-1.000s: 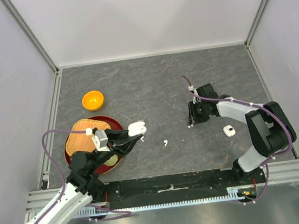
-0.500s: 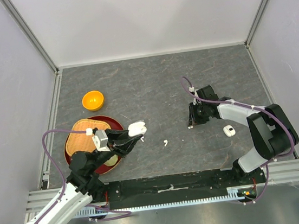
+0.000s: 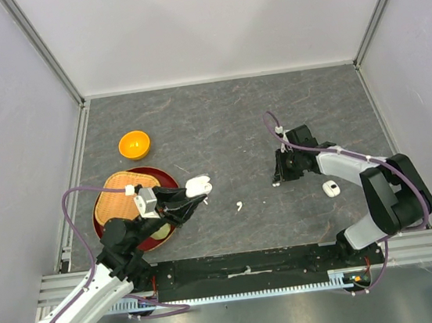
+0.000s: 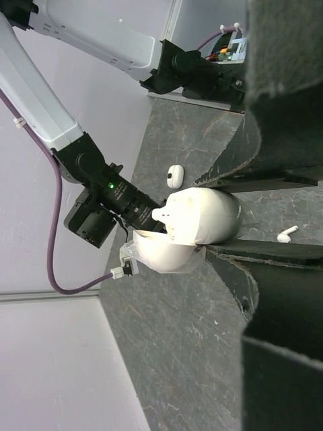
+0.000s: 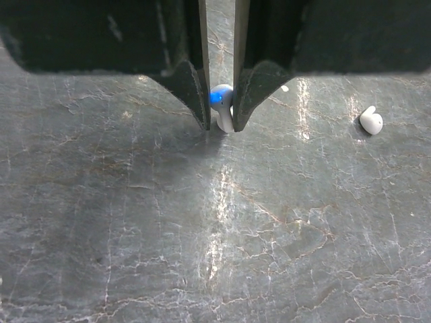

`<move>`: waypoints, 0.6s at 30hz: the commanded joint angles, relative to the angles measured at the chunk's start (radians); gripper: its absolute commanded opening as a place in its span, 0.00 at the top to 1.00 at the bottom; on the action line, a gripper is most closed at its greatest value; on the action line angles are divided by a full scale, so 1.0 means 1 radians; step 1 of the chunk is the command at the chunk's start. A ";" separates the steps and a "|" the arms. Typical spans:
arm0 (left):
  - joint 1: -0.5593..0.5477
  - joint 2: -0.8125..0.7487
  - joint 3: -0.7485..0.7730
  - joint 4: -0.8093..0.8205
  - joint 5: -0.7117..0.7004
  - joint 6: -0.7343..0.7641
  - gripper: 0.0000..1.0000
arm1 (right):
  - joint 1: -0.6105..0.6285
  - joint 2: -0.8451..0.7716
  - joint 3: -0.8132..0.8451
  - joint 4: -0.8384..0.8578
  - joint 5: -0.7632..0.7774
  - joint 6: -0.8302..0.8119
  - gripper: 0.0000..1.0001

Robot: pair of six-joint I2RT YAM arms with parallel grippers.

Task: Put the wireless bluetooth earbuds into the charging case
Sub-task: Pick up the earbud from the center of the board.

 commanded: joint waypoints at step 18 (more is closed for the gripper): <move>-0.002 0.001 -0.003 0.046 0.000 -0.029 0.98 | 0.002 -0.062 -0.049 0.002 0.004 0.026 0.75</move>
